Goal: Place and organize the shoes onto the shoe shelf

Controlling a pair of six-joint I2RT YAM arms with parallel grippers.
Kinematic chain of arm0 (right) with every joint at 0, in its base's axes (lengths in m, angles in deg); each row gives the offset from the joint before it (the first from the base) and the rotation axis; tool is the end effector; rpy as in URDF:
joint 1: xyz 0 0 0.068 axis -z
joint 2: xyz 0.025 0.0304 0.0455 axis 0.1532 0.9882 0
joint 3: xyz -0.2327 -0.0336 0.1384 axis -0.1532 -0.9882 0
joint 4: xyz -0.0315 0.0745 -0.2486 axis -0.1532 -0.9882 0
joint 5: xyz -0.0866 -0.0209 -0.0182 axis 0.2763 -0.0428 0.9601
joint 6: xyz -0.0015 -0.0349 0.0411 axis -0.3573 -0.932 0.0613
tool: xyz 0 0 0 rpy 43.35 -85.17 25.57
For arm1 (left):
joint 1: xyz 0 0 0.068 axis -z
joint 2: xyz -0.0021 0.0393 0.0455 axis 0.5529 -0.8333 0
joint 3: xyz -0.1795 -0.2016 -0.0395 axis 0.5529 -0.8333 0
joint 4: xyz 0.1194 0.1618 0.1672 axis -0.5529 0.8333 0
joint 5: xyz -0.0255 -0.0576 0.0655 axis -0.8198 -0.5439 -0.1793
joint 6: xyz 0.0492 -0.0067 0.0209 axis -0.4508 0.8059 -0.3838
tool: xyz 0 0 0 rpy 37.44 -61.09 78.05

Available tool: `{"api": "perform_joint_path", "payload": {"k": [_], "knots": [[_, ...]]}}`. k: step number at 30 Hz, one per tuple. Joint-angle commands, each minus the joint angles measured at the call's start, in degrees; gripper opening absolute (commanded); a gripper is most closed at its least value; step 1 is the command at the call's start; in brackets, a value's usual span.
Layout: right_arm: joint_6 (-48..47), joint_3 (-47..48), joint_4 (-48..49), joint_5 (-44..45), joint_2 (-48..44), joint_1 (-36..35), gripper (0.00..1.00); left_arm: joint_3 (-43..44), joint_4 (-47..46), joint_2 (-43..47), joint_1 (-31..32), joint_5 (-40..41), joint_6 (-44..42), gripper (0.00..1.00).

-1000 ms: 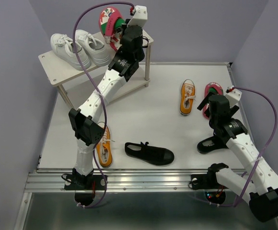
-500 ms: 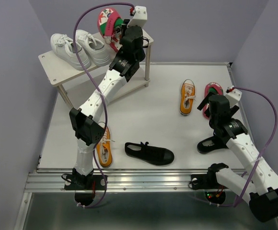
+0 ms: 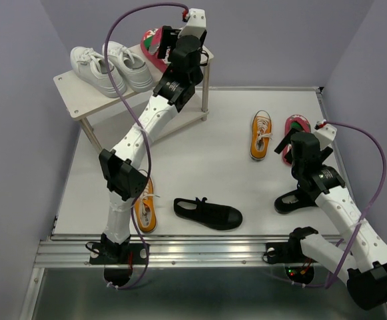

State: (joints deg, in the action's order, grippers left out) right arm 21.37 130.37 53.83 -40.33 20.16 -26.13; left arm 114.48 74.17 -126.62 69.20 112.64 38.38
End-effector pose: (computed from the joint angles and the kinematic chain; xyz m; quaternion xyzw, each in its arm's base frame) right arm 0.1891 0.0364 0.3123 0.2716 0.7993 -0.0524 0.5334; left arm 0.3885 -0.2472 0.4943 0.0052 0.6444 0.1497 0.7498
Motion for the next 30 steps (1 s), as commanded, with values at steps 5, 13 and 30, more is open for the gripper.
{"api": "perform_joint_path", "payload": {"k": [5, 13, 30], "knots": [[0.45, 0.25, 1.7, -0.54, -0.55, 0.01, 1.0, 4.37, -2.29, 8.59, 4.52, -2.36, -0.02, 0.86], [0.72, -0.02, 2.05, -1.59, 0.42, 0.01, 1.0, 2.44, 3.84, 18.15, 7.17, -1.59, 5.68, 0.89], [-1.48, -2.56, 7.32, -5.2, 2.26, 0.01, 1.0, -12.15, 36.72, 36.37, -14.54, 2.04, 33.29, 0.89]]}}
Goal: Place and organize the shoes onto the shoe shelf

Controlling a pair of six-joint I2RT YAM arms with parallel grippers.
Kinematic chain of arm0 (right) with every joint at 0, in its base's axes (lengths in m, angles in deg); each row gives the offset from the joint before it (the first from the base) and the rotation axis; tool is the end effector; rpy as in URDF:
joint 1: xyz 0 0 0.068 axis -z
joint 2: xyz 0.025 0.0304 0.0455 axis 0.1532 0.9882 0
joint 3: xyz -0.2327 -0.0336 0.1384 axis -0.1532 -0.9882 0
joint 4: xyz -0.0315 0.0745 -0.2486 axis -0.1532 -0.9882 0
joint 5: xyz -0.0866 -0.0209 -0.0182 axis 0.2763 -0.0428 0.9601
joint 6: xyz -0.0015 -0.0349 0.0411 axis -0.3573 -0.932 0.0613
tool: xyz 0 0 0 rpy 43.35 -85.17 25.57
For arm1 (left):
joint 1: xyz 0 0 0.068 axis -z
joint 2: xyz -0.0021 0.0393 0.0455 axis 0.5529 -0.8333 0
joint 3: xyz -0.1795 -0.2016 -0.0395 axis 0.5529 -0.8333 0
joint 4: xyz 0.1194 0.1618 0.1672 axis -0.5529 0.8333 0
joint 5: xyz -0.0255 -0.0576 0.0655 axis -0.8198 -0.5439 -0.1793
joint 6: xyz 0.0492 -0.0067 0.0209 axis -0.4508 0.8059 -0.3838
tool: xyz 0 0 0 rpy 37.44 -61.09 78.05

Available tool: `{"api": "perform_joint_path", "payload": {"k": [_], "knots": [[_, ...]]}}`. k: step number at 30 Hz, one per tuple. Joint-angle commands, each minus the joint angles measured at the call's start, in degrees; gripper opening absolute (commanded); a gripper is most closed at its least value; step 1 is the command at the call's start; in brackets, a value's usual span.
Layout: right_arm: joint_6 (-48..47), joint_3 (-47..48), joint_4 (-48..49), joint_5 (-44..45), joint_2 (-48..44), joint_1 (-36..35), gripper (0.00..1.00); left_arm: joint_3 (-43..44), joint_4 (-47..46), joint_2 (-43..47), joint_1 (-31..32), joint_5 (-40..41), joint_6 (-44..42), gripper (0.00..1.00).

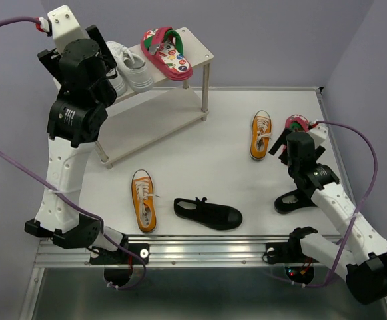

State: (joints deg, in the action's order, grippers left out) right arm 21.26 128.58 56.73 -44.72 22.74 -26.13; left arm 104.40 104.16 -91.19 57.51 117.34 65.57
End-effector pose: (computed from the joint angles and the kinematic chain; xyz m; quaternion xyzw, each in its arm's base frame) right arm 0.2000 0.0421 0.2973 0.2525 0.8183 -0.0279 0.5156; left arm 0.2187 -0.0671 0.5971 -0.2251 0.6304 0.0916 0.7373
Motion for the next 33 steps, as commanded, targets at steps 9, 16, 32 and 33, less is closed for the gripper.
{"api": "perform_joint_path", "payload": {"k": [9, 16, 32, 33], "knots": [[-2.51, -2.18, 4.86, -0.81, -1.02, 0.01, 1.0, -4.89, 8.95, -2.05, -4.87, -6.53, 7.68, 0.91], [-2.42, -2.44, 4.86, -0.81, -1.11, 0.01, 1.0, -4.81, 7.19, -5.83, -7.77, -10.84, 6.72, 0.94], [-2.42, -2.27, 4.86, -0.63, -0.49, 0.01, 1.0, -9.9, 2.01, -3.99, -8.74, -15.32, 6.28, 0.95], [-2.34, -2.27, 4.86, -0.63, -0.41, 0.01, 1.0, -10.51, 1.22, -3.12, -8.74, -15.41, 6.11, 0.95]]}}
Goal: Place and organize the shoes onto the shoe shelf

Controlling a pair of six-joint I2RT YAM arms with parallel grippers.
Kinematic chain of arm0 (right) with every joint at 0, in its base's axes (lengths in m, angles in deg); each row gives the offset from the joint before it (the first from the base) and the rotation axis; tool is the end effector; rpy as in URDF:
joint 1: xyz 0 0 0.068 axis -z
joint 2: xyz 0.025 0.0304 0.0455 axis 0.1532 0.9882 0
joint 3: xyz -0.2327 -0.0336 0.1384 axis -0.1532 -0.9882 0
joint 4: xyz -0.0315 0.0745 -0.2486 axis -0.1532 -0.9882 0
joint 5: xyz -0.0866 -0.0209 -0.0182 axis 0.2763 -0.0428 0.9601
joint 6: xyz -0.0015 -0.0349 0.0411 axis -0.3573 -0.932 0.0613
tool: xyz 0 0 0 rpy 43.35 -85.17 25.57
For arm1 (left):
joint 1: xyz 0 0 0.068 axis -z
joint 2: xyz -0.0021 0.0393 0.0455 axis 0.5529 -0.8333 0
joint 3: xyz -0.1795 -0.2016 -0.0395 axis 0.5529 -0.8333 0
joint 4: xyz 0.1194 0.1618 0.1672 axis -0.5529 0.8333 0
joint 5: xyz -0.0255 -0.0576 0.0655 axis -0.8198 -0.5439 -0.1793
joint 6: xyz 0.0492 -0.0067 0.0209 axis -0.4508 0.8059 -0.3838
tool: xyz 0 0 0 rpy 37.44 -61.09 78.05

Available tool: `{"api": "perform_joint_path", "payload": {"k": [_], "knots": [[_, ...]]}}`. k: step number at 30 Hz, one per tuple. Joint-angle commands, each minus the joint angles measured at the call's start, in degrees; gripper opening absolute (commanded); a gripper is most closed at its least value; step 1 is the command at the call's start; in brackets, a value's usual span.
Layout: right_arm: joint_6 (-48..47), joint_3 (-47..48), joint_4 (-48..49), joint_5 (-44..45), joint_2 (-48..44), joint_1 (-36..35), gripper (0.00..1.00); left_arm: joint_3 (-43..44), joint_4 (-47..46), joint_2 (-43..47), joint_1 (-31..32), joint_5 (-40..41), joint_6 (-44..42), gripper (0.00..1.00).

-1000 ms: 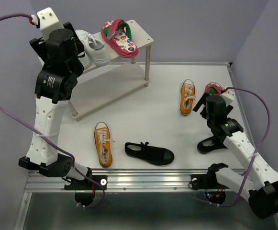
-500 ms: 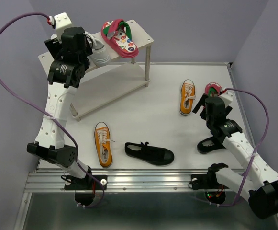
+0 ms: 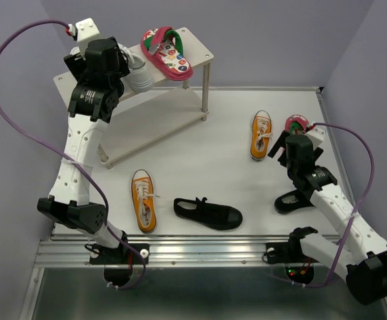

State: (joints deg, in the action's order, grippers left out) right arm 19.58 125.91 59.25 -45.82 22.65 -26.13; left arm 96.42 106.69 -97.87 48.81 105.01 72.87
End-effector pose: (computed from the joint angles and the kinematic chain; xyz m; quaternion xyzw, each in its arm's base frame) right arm 0.2007 0.0430 0.2855 0.2364 0.8251 -0.0278 0.5125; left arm 0.3056 -0.0605 0.5260 -0.1975 0.7174 0.0883 0.6622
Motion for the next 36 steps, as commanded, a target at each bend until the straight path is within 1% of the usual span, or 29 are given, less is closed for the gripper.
{"api": "perform_joint_path", "payload": {"k": [1, 4, 13, 18, 22, 27, 30, 36], "knots": [[-0.65, 0.49, 2.35, 0.29, -0.14, 0.01, 1.0, -3.06, -1.85, 4.02, -0.13, -3.26, -1.89, 0.95], [-0.65, 0.57, 2.43, 0.2, 0.3, 0.01, 1.0, -5.35, -4.04, 5.69, -0.04, -4.4, -3.12, 0.95], [-0.39, 1.01, 2.35, -0.33, 0.83, 0.01, 1.0, -9.48, -5.63, 6.65, -0.13, -8.27, -4.45, 0.96], [-0.57, 0.93, 2.35, -0.24, 0.65, 0.01, 1.0, -10.36, -6.34, 7.1, -0.13, -7.48, -4.8, 0.98], [-0.48, 0.93, 2.35, -0.41, 0.56, 0.01, 1.0, -10.19, -4.49, 6.22, -0.04, -3.98, -4.45, 0.98], [-0.48, 0.84, 2.35, -0.5, 0.65, 0.01, 1.0, -12.11, -3.87, 6.74, -0.04, -0.54, -3.75, 0.97], [-0.65, 0.93, 2.35, -0.59, 0.65, 0.01, 1.0, -13.17, -3.79, 7.53, -0.04, 2.71, -3.13, 0.94], [-0.65, 0.84, 2.26, -0.68, 0.39, 0.01, 1.0, -14.75, -4.57, 9.29, -0.13, 5.17, -2.17, 0.88]]}}
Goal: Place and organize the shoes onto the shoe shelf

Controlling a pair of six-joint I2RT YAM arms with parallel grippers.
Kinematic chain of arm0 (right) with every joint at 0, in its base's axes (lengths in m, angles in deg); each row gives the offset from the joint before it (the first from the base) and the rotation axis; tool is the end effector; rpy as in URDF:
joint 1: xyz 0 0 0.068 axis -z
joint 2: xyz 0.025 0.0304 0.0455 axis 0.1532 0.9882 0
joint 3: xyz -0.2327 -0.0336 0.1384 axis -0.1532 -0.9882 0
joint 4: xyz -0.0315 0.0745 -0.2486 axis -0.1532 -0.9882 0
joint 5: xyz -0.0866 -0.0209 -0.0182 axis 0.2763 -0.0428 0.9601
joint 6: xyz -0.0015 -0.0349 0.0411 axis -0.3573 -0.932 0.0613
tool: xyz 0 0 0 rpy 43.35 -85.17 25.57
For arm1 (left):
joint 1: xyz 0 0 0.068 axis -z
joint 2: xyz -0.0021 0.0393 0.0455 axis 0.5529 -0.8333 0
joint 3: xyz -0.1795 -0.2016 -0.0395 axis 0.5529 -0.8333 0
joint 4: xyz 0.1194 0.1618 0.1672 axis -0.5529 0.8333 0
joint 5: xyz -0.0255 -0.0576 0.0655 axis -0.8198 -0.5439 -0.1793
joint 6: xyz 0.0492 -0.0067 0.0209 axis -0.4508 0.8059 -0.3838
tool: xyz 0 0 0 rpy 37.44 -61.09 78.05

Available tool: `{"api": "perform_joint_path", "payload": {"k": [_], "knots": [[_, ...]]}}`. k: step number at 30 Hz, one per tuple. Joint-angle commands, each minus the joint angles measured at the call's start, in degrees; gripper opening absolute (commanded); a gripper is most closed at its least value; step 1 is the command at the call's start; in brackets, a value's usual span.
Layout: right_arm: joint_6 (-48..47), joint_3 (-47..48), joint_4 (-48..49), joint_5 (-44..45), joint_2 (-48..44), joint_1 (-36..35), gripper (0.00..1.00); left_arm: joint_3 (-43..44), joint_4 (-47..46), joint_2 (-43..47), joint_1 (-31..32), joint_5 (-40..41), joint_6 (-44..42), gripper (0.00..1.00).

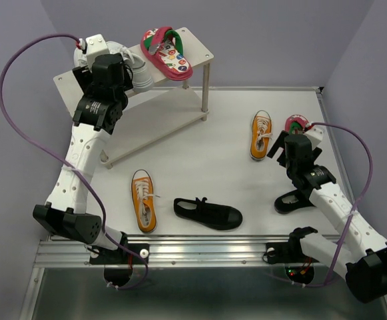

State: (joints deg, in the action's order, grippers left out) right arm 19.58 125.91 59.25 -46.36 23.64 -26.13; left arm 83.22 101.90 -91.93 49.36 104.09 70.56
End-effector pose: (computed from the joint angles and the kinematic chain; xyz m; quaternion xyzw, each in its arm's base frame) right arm 0.2035 0.0441 0.2822 0.2329 0.8306 -0.0280 0.5051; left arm 0.2966 -0.0615 0.4942 -0.1686 0.7368 0.1003 0.6470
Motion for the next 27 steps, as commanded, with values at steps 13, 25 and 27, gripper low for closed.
{"api": "perform_joint_path", "payload": {"k": [13, 25, 27], "knots": [[-0.48, 0.93, 2.17, -0.57, -0.95, 0.01, 1.0, -3.31, -3.57, 3.88, -0.67, 9.44, -2.04, 0.96], [-0.65, 0.75, 1.38, 0.22, -2.09, 0.01, 1.0, -6.03, -5.68, 1.15, -4.45, 3.2, -3.19, 0.98], [-0.65, 0.84, 1.21, 0.22, -2.09, 0.01, 1.0, -6.74, -5.85, 1.33, -4.8, 2.67, -3.1, 0.93]]}}
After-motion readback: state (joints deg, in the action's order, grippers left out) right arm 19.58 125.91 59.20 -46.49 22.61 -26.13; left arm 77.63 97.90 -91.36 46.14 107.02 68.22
